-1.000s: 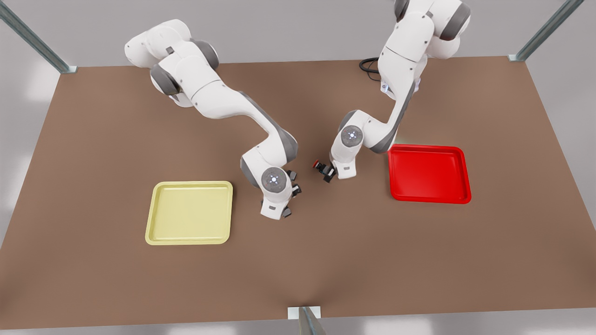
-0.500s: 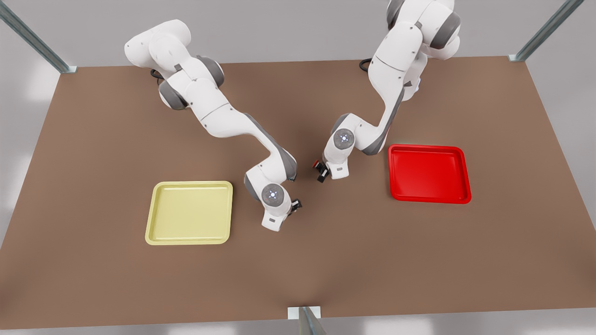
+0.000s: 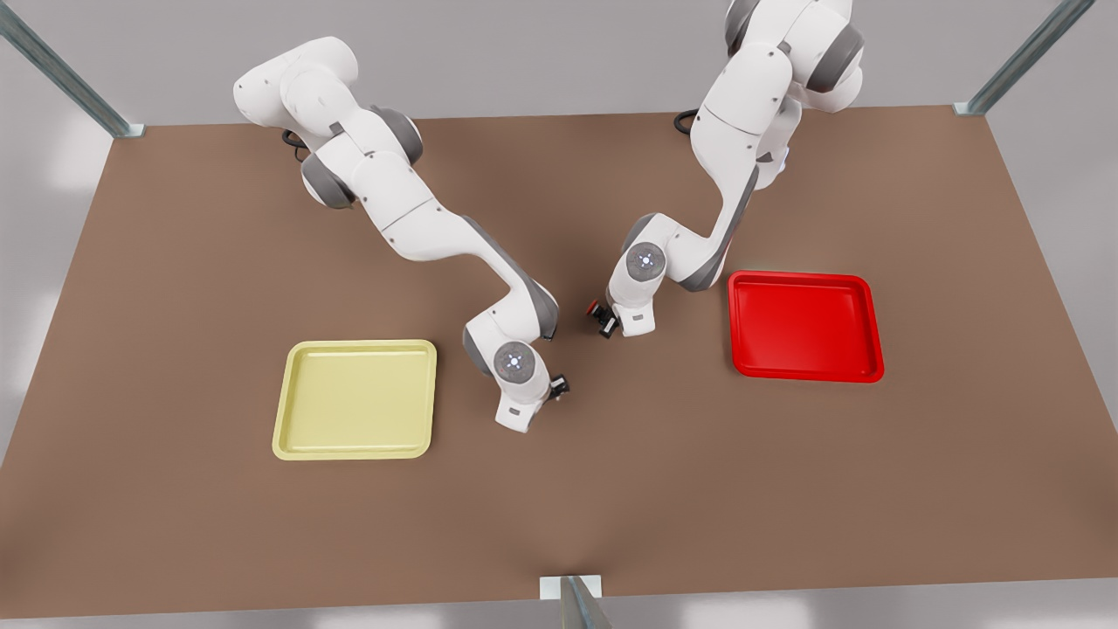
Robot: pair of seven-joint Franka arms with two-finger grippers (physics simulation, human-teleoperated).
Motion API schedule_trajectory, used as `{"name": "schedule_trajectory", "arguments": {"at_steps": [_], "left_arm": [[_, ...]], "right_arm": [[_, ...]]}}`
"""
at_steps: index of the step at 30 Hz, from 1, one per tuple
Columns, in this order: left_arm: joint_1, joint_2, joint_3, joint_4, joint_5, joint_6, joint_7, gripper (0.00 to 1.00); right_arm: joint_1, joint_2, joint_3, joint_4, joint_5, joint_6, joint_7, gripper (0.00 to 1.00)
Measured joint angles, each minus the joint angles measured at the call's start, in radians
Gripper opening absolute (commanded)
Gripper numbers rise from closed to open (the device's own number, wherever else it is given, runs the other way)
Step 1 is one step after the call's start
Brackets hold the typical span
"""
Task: Place the switches on the corresponding trays according to their colors
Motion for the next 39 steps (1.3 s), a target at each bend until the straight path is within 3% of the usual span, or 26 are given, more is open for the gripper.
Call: {"name": "schedule_trajectory", "arguments": {"at_steps": [3, 6, 12, 19, 20, 29, 39], "left_arm": [[0.000, 0.001, 0.000, 0.000, 0.000, 0.000, 0.000, 0.56], [0.000, 0.003, 0.000, 0.000, 0.000, 0.001, 0.000, 0.55], [0.000, 0.002, 0.000, 0.000, 0.000, 0.001, -0.001, 0.52], [0.000, 0.013, 0.000, 0.000, 0.000, 0.011, -0.002, 0.52], [0.000, 0.012, 0.000, 0.000, 0.000, 0.011, -0.002, 0.52], [0.003, -0.022, 0.010, 0.001, 0.000, -0.033, 0.014, 0.51], [0.010, -0.143, 0.263, -0.041, 0.010, -0.158, 0.367, 0.51]], "right_arm": [[-0.001, -0.006, 0.000, 0.003, -0.003, -0.048, 0.000, 0.83], [-0.001, -0.006, -0.002, 0.003, -0.006, -0.051, 0.000, 0.72], [-0.001, -0.009, 0.002, 0.003, -0.019, -0.056, -0.002, 0.69], [-0.001, -0.009, 0.002, 0.012, -0.037, -0.100, -0.002, 0.60], [0.000, -0.009, 0.002, 0.012, -0.038, -0.100, -0.007, 0.55], [0.000, -0.011, 0.002, 0.012, -0.037, -0.100, -0.006, 0.53], [-0.001, -0.033, 0.000, 0.003, -0.039, -0.101, -0.017, 0.52]]}}
